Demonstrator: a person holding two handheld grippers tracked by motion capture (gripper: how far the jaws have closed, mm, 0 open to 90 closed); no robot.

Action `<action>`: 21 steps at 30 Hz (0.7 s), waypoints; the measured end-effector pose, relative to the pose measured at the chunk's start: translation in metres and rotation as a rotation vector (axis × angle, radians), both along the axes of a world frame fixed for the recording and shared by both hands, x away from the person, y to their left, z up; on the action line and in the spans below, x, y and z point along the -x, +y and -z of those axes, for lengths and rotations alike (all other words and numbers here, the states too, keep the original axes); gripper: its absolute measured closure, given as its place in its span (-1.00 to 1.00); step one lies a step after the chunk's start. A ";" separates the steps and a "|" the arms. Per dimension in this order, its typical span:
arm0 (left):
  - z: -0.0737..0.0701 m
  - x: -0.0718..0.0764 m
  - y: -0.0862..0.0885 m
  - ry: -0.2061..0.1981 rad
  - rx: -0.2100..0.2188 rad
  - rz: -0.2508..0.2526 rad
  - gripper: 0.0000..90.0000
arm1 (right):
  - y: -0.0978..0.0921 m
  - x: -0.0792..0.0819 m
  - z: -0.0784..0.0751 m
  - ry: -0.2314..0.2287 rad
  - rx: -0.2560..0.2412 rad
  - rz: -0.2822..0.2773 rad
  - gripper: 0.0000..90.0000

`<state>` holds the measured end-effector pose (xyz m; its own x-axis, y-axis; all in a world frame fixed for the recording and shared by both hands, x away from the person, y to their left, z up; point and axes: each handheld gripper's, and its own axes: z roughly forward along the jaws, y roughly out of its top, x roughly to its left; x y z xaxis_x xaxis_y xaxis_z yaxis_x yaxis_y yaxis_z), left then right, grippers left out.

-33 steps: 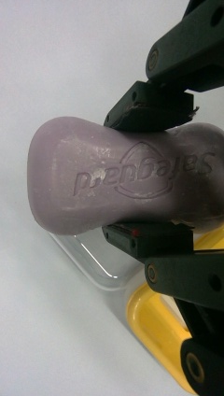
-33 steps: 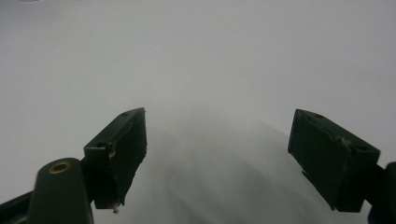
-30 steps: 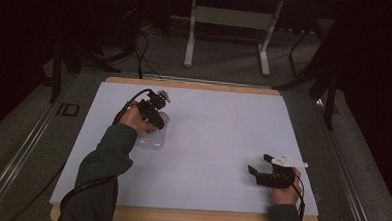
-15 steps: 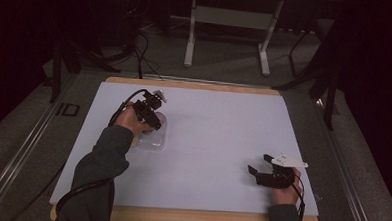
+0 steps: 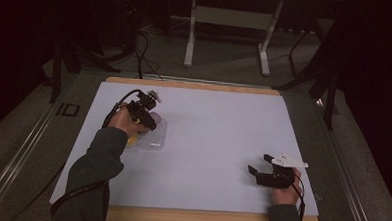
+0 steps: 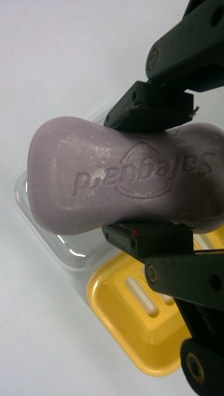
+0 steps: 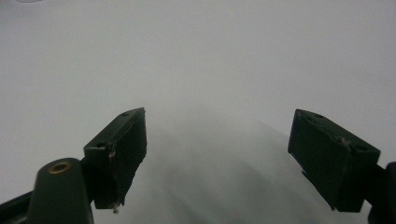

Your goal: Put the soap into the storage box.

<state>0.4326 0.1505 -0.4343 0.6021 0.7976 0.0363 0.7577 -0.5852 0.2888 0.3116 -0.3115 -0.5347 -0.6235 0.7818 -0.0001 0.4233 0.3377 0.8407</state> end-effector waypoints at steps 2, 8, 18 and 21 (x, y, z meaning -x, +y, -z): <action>0.000 0.001 0.002 0.001 -0.003 -0.001 0.11 | 0.000 0.000 0.000 0.000 0.000 0.000 -0.57; 0.001 0.003 0.008 0.002 0.004 -0.015 0.11 | 0.000 0.000 0.000 -0.001 0.000 0.001 -0.57; 0.003 0.007 0.019 0.003 0.012 -0.044 0.11 | 0.000 0.000 0.000 0.003 -0.003 0.001 -0.57; 0.003 0.008 0.022 0.004 0.012 -0.052 0.11 | 0.000 0.000 0.000 0.001 -0.002 0.000 -0.57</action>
